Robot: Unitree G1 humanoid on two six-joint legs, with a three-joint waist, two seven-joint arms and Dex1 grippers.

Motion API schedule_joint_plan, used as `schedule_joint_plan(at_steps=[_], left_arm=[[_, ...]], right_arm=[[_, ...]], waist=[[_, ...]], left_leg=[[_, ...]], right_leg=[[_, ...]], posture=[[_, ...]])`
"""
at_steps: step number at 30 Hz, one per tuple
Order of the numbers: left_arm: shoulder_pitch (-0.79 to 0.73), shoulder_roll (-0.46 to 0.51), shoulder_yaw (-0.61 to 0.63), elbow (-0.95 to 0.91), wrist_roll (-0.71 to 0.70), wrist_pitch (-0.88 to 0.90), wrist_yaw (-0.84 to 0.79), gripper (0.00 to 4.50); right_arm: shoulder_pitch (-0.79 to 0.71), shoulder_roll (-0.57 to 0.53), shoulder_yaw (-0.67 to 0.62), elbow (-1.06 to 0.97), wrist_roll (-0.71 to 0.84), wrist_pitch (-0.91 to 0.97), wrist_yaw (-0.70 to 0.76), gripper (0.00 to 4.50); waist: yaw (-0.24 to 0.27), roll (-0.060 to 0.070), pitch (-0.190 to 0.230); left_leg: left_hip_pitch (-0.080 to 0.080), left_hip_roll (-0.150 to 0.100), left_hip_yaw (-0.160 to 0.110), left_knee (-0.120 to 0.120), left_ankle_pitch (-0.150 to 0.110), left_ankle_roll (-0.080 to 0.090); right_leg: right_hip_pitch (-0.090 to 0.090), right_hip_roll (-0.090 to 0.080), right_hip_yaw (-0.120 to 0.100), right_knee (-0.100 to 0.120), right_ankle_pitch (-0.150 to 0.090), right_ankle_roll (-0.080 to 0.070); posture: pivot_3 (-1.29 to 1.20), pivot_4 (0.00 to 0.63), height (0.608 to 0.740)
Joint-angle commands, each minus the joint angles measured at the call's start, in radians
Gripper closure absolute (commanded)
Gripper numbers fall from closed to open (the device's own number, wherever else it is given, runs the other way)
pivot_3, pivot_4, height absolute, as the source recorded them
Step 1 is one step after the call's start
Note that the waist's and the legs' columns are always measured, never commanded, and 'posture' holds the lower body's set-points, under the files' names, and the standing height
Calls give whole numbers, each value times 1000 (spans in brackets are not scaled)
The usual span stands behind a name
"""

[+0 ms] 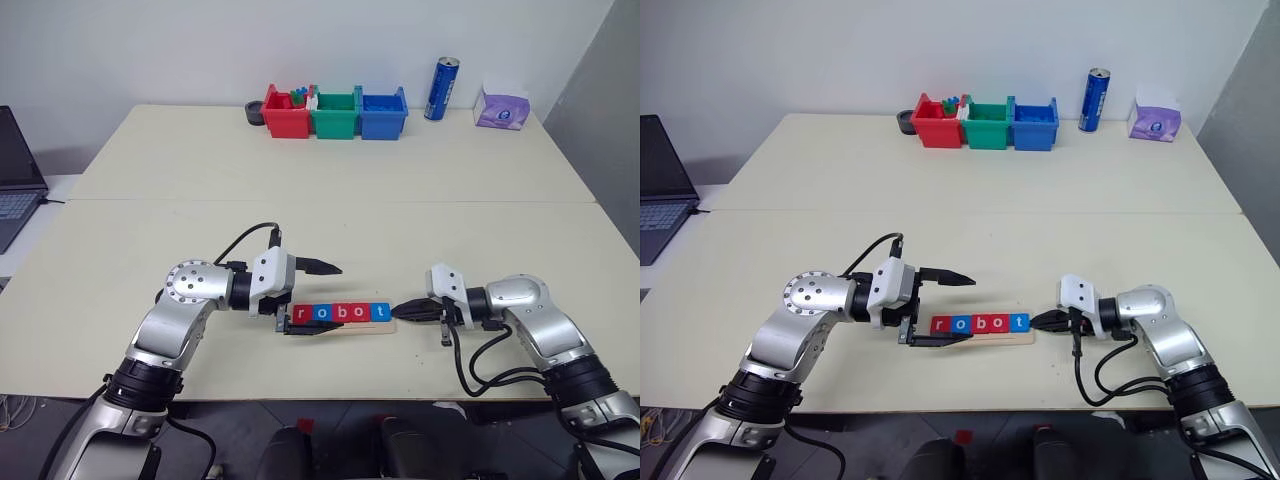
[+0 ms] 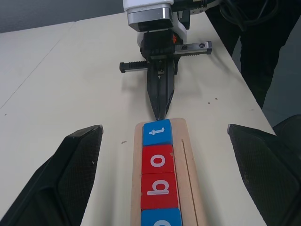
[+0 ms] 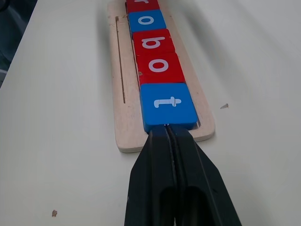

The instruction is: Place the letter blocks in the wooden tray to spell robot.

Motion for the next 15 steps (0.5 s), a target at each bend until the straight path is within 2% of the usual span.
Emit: schedule_joint_plan(at_steps=[1, 15], left_arm=[[-16, 4, 5, -25, -3, -8, 4, 0], [-5, 9, 6, -36, -4, -7, 3, 0]], right_arm=[[-6, 17, 8, -7, -8, -22, -11, 4441], [-29, 12, -8, 7, -4, -33, -4, 4441]], waist=[[0, 0, 0], [0, 0, 0]], left_leg=[[0, 0, 0, 0, 0, 0], [0, 0, 0, 0, 0, 0]], right_leg=[[0, 0, 0, 0, 0, 0], [0, 0, 0, 0, 0, 0]], posture=[[0, 150, 740], [0, 150, 740]])
